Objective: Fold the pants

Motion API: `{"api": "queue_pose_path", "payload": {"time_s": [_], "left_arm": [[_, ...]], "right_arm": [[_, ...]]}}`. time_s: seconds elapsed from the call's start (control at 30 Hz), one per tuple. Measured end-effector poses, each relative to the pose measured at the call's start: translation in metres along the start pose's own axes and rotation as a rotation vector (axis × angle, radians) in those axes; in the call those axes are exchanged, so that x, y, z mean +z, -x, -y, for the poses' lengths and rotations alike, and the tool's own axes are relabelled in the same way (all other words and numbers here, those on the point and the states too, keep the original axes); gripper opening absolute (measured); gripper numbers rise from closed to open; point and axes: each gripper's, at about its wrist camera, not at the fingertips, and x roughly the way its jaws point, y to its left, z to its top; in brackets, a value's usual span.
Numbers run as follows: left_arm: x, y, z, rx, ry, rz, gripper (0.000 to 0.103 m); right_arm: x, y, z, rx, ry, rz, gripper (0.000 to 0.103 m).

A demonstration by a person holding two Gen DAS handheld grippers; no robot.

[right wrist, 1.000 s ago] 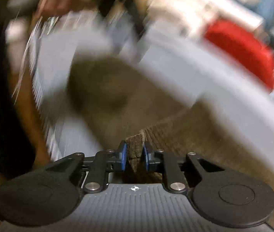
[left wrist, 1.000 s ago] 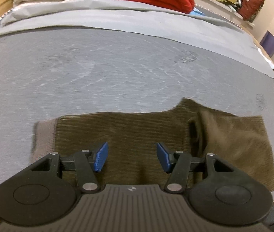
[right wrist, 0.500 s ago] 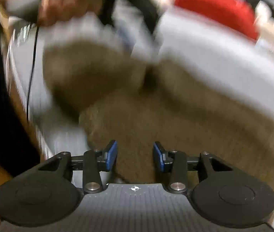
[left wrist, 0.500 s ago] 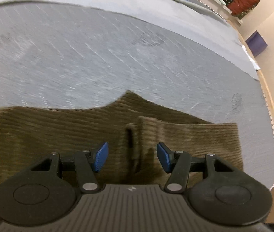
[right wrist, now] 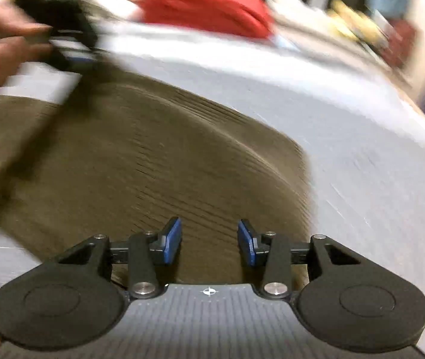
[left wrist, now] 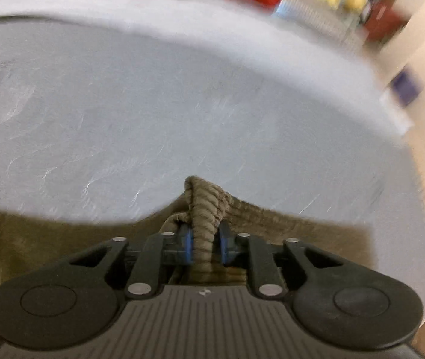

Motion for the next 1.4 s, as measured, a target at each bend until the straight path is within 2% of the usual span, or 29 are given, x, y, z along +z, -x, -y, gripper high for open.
{"api": "queue_pose_path", "payload": {"time_s": [0.03,0.07,0.1,0.17,0.23,0.33,0.4,0.43,0.53,0.6,0.63,0.67,0.7,0.73,0.77,0.8,0.87,0.9,1.0,1.03,1.07,1.2,1.27,1.33,1.37,1.4], "left_arm": [[-0.001,-0.002,-0.004,-0.001,0.03,-0.013,0.034],[-0.001,0.003,-0.007,-0.004,0.054,0.012,0.038],[-0.001,0.013,-0.006,0.008,0.049,0.06,0.038],[-0.003,0.036,0.002,0.074,-0.028,0.17,0.038],[-0.009,0.047,0.01,0.061,-0.098,0.188,0.039],[-0.025,0.048,0.01,-0.016,-0.135,0.125,0.041],[-0.039,0.043,0.007,-0.004,-0.147,0.059,0.047],[-0.046,0.038,0.002,0.009,-0.14,0.015,0.053],[-0.069,0.02,-0.018,-0.016,-0.073,-0.162,0.054],[-0.084,0.011,-0.02,-0.05,-0.081,-0.233,0.054],[-0.092,0.008,-0.019,-0.064,-0.102,-0.254,0.052],[-0.101,0.005,-0.016,-0.074,-0.132,-0.268,0.032],[-0.106,0.007,-0.015,-0.062,-0.159,-0.257,0.022],[-0.109,0.014,-0.013,-0.059,-0.181,-0.222,0.017],[-0.11,0.026,-0.011,-0.091,-0.186,-0.182,0.013],[-0.112,0.04,-0.012,-0.124,-0.185,-0.138,0.012],[-0.118,0.061,-0.011,-0.172,-0.196,-0.07,0.012],[-0.121,0.059,-0.01,-0.159,-0.204,-0.083,0.013],[-0.143,0.023,-0.017,-0.054,-0.206,-0.255,0.019],[-0.146,0.022,-0.016,-0.04,-0.221,-0.253,0.024],[-0.146,0.029,-0.011,-0.025,-0.242,-0.217,0.028],[-0.152,0.067,0.002,0.042,-0.329,-0.005,0.028],[-0.156,0.072,0.006,0.019,-0.357,0.038,0.028],[-0.164,0.068,0.014,-0.048,-0.388,0.01,0.028],[-0.169,0.057,0.018,-0.051,-0.417,-0.03,0.028],[-0.176,0.04,0.02,-0.008,-0.459,-0.105,0.028]], "right_arm": [[-0.001,-0.006,0.009,0.004,-0.041,-0.034,0.044],[-0.003,-0.013,0.014,0.009,-0.08,-0.073,0.044],[-0.004,-0.016,0.018,0.004,-0.114,-0.089,0.044],[-0.003,-0.015,0.016,-0.005,-0.119,-0.085,0.044],[-0.002,-0.015,0.011,-0.034,-0.093,-0.081,0.044],[-0.006,-0.018,0.01,-0.057,-0.075,-0.096,0.042],[-0.004,-0.015,0.013,-0.061,-0.113,-0.096,0.042],[-0.004,-0.012,0.016,-0.062,-0.136,-0.091,0.042],[-0.009,0.0,0.029,-0.073,-0.218,-0.089,0.046],[-0.013,0.001,0.034,-0.089,-0.25,-0.1,0.062],[-0.017,0.004,0.041,-0.101,-0.268,-0.11,0.065],[-0.02,0.003,0.043,-0.108,-0.291,-0.121,0.068],[-0.022,0.001,0.047,-0.103,-0.319,-0.129,0.068],[-0.024,0.0,0.049,-0.092,-0.343,-0.137,0.066],[-0.025,-0.002,0.051,-0.079,-0.361,-0.139,0.061],[-0.025,-0.001,0.054,-0.059,-0.38,-0.131,0.047],[-0.025,0.007,0.059,-0.06,-0.417,-0.094,0.032],[-0.026,0.01,0.063,-0.055,-0.432,-0.081,0.029],[-0.034,0.005,0.07,-0.057,-0.463,-0.108,0.028],[-0.035,0.002,0.07,-0.07,-0.447,-0.122,0.028],[-0.035,0.001,0.069,-0.076,-0.435,-0.125,0.028],[-0.033,0.017,0.071,-0.139,-0.439,-0.074,0.029],[-0.029,0.033,0.069,-0.172,-0.408,0.001,0.032],[-0.027,0.044,0.063,-0.132,-0.36,0.053,0.032],[-0.027,0.043,0.058,-0.098,-0.324,0.048,0.032],[-0.03,0.036,0.054,-0.071,-0.289,0.005,0.032]]}}
